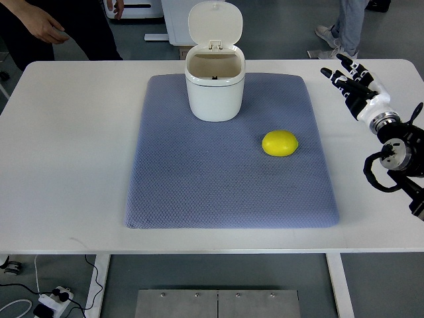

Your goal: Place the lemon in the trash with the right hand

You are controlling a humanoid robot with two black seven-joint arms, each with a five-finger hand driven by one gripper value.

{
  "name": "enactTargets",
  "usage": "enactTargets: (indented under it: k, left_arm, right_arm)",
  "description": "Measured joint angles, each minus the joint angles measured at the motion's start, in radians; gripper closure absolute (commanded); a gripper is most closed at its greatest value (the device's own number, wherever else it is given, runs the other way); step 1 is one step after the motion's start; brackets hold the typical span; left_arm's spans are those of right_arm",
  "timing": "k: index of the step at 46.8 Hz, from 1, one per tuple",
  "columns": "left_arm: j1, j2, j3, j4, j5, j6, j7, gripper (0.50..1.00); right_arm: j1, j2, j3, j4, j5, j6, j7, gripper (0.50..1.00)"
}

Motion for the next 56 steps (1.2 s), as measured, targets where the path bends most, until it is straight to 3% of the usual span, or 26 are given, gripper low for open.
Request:
enactTargets:
  k: [38,48,56]
  left_arm:
    - [0.011,0.0,0.0,0.001,0.006,0.0,-0.001,0.5]
    - [0.011,0.0,0.0,0.001,0.006,0.0,-0.001,0.5]
    - [0.011,0.0,0.0,0.001,0.006,0.0,-0.001,0.5]
  right_arm:
    - [0.016,-0.015,0.016,0.0,0.005,-0.015,0.006,0.5]
    - [0.043,-0.016,0.023,-0.013,0.009,-0.012,-0.036,0.5]
    - [0.077,-0.019,0.019,-0.031,-0.003,0.063,-0.012,0.5]
